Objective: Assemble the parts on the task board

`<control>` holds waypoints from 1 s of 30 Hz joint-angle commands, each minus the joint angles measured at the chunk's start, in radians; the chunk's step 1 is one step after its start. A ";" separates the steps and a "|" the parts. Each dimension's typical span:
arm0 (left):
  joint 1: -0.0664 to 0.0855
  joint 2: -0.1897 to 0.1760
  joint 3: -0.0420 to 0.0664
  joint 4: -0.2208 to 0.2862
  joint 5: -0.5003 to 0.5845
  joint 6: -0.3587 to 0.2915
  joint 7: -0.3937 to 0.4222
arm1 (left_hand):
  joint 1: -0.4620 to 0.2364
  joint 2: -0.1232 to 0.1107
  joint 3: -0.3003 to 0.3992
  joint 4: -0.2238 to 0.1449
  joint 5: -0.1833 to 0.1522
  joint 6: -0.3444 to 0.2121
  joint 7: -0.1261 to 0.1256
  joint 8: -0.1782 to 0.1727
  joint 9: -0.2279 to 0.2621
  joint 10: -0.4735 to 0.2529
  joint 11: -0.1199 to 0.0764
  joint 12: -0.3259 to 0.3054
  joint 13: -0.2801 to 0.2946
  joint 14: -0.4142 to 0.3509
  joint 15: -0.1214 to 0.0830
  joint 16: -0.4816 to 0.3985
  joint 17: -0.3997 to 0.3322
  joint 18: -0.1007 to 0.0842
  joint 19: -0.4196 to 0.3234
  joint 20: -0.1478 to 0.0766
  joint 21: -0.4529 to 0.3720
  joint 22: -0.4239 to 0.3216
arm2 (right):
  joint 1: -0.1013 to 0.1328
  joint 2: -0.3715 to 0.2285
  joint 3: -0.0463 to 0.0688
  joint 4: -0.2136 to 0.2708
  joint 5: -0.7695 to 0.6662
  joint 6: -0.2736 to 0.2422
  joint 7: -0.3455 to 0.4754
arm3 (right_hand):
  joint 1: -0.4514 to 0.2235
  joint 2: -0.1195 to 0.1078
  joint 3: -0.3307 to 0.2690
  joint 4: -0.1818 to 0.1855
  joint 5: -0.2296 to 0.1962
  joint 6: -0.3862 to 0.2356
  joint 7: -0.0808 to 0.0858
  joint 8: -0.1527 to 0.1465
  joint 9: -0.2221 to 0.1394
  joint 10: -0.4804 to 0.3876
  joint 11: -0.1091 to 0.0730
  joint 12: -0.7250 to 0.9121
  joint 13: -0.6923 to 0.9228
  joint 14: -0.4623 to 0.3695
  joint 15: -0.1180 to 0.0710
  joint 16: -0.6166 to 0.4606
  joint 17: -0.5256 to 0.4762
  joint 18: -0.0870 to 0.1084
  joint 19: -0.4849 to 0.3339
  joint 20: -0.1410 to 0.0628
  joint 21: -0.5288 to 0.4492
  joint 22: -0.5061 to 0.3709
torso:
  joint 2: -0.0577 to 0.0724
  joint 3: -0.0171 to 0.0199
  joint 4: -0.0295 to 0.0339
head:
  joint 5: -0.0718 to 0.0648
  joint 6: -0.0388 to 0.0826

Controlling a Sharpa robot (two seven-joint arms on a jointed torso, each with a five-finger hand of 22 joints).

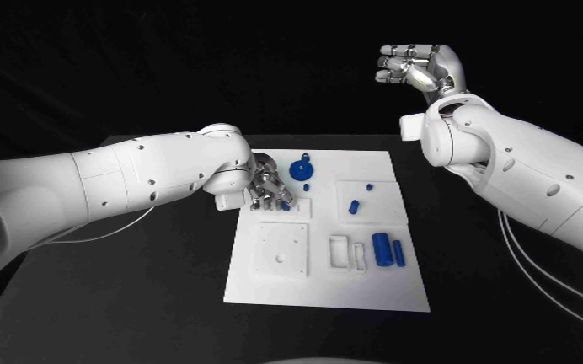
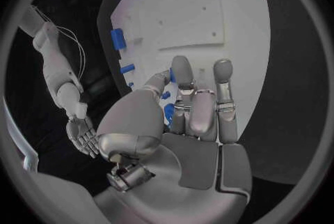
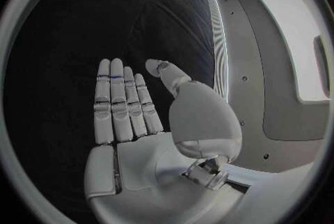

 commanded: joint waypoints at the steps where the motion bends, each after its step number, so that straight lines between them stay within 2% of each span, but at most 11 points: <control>1: -0.005 0.003 -0.003 -0.003 0.002 0.019 -0.010 | 0.041 0.032 0.035 -0.035 -0.019 0.144 -0.114 -0.003 -0.001 0.013 -0.032 0.006 0.002 0.000 -0.003 0.005 0.001 0.009 0.009 0.000 -0.006 0.017 | 0.000 0.002 0.001 -0.001 -0.001 0.018 0.003 | -0.011 0.003 -0.002 -0.003 0.005 -0.005 0.000 -0.003 -0.001 -0.007 0.001 -0.003 -0.001 -0.007 -0.003 0.006 -0.001 -0.005 -0.008 -0.002 0.003 -0.001 | 0.000 -0.0001 0.0005 | -0.001 0.001; 20: -0.012 0.015 -0.003 -0.015 -0.022 0.015 -0.012 | 0.056 0.036 0.027 -0.031 -0.032 0.140 -0.113 -0.004 0.002 0.013 -0.032 0.003 0.002 0.000 -0.003 0.002 -0.004 0.011 0.010 0.002 -0.008 0.017 | 0.000 0.003 0.001 -0.002 -0.001 0.025 0.000 | -0.012 0.003 -0.002 -0.003 0.005 -0.005 0.000 -0.003 -0.001 -0.009 0.002 -0.003 -0.001 -0.010 -0.002 0.006 -0.002 -0.005 -0.010 0.000 0.002 -0.002 | 0.001 -0.0008 -0.0007 | -0.004 -0.002; 24: -0.013 0.013 -0.003 -0.015 -0.025 0.017 -0.011 | 0.061 0.026 0.022 -0.036 -0.036 0.139 -0.113 -0.004 0.004 0.013 -0.032 0.003 0.001 0.000 -0.003 0.002 -0.005 0.011 0.009 0.002 -0.009 0.017 | 0.000 0.002 0.000 -0.002 -0.001 0.026 0.000 | -0.012 0.002 -0.002 -0.004 0.005 -0.005 0.000 -0.004 -0.001 -0.011 0.002 -0.003 -0.001 -0.011 -0.001 0.005 -0.002 -0.005 -0.011 0.000 0.001 -0.002 | 0.000 -0.0002 0.0005 | -0.006 -0.003; 28: -0.013 0.009 -0.003 -0.014 -0.026 0.014 -0.008 | 0.061 0.010 -0.009 -0.020 -0.040 0.139 -0.114 -0.004 0.003 0.013 -0.032 0.004 0.001 0.000 -0.002 0.002 -0.005 0.012 0.009 0.004 -0.012 0.017 | 0.000 0.002 0.000 -0.003 -0.001 0.027 -0.001 | -0.012 0.002 -0.003 -0.003 0.005 -0.006 0.000 -0.004 -0.001 -0.012 0.003 -0.003 -0.001 -0.012 -0.001 0.005 -0.002 -0.005 -0.013 0.001 0.000 -0.002 | 0.000 -0.0007 0.0010 | -0.008 -0.004; 30: -0.013 0.007 -0.003 -0.014 -0.026 0.012 -0.007 | 0.043 -0.005 -0.032 0.000 -0.077 0.140 -0.115 -0.004 0.003 0.013 -0.032 0.003 0.001 -0.001 -0.002 0.002 -0.007 0.011 0.009 0.003 -0.012 0.017 | -0.001 0.002 0.000 -0.004 -0.001 0.027 -0.001 | -0.012 0.002 -0.003 -0.003 0.005 -0.007 0.001 -0.004 -0.001 -0.013 0.003 -0.003 -0.001 -0.013 0.000 0.005 -0.002 -0.005 -0.013 0.001 0.000 -0.002 | 0.000 -0.0009 0.0010 | -0.009 -0.003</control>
